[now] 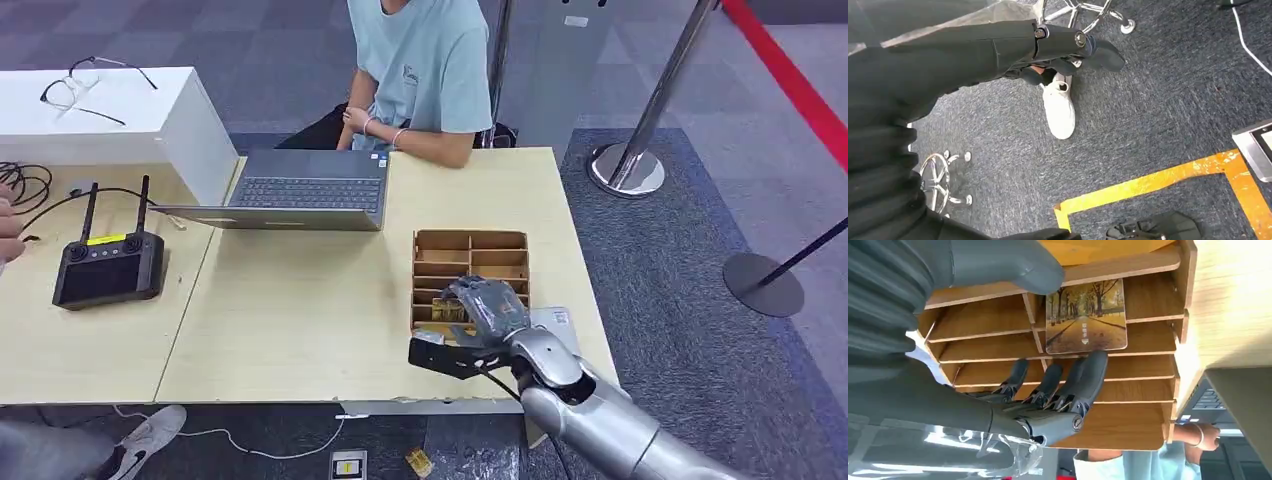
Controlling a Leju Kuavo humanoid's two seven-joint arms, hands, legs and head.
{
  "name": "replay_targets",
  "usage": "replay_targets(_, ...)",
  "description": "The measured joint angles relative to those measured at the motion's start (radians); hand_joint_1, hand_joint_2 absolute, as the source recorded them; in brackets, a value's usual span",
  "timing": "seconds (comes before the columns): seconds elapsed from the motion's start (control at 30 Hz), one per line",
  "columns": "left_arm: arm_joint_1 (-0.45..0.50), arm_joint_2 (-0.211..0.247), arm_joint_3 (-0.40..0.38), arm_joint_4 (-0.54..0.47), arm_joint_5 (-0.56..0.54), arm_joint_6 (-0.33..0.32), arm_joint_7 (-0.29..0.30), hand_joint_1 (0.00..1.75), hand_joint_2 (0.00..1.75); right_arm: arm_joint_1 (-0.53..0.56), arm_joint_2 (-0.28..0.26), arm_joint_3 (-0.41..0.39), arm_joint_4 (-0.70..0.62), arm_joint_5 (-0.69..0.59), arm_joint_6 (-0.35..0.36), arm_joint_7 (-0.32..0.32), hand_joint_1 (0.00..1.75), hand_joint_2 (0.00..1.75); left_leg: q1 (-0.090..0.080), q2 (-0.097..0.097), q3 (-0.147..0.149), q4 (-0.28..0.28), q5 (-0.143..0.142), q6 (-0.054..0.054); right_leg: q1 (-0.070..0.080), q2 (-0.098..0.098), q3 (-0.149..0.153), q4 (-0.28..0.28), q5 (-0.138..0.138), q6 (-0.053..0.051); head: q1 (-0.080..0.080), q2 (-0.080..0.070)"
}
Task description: Pass the card to the sensor for recognition and then transmit it.
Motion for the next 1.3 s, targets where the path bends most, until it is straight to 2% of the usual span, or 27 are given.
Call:
replay_targets(0.5, 0.0, 0.0, 0.0, 0.0, 0.0, -0.002, 0.011, 0.0, 1.75, -0.023, -0.009, -0.029, -0.033, 0.003, 0.002, 0.007, 0.65, 1.75, 0.0, 0.0, 0.0, 0.0, 0.0, 0.0, 0.0, 0.0, 0.0, 0.0, 0.0, 0.0, 0.0, 0.0)
replay_targets(0.73, 0.0, 0.0, 0.0, 0.0, -0.003, -0.002, 0.01, 0.0, 1.75, -0.029, -0.012, -0.029, -0.044, 0.006, 0.022, 0.009, 0.73, 1.75, 0.0, 0.0, 0.0, 0.0, 0.0, 0.0, 0.0, 0.0, 0.0, 0.0, 0.0, 0.0, 0.0, 0.0)
replay_targets(0.93, 0.0, 0.0, 0.0, 0.0, -0.006, 0.001, 0.005, 0.0, 1.75, -0.029, -0.012, -0.027, -0.029, -0.014, 0.036, -0.001, 0.72, 1.75, 0.0, 0.0, 0.0, 0.0, 0.0, 0.0, 0.0, 0.0, 0.0, 0.0, 0.0, 0.0, 0.0, 0.0)
replay_targets(1.0, 0.0, 0.0, 0.0, 0.0, -0.004, 0.002, 0.002, 0.0, 1.75, -0.029, -0.012, -0.024, -0.02, -0.02, 0.036, -0.004, 0.8, 1.75, 0.0, 0.0, -0.001, 0.0, 0.0, 0.0, 0.0, 0.0, 0.0, 0.0, 0.0, 0.0, 0.0, 0.0)
replay_targets(1.1, 0.0, 0.0, 0.0, 0.0, -0.003, 0.003, 0.0, 0.0, 1.75, -0.029, -0.011, -0.021, -0.006, -0.024, 0.033, -0.01, 0.84, 1.75, 0.0, 0.0, -0.001, 0.0, 0.0, 0.0, 0.0, 0.0, 0.0, 0.0, 0.0, 0.0, 0.0, 0.0)
replay_targets(1.3, 0.0, -0.002, 0.0, 0.0, -0.003, 0.006, -0.008, 0.0, 1.75, -0.037, -0.003, -0.021, 0.03, -0.037, 0.025, -0.024, 0.79, 1.75, 0.0, 0.0, -0.001, 0.0, 0.0, 0.0, 0.0, 0.0, -0.001, 0.0, 0.0, 0.0, 0.0, 0.0)
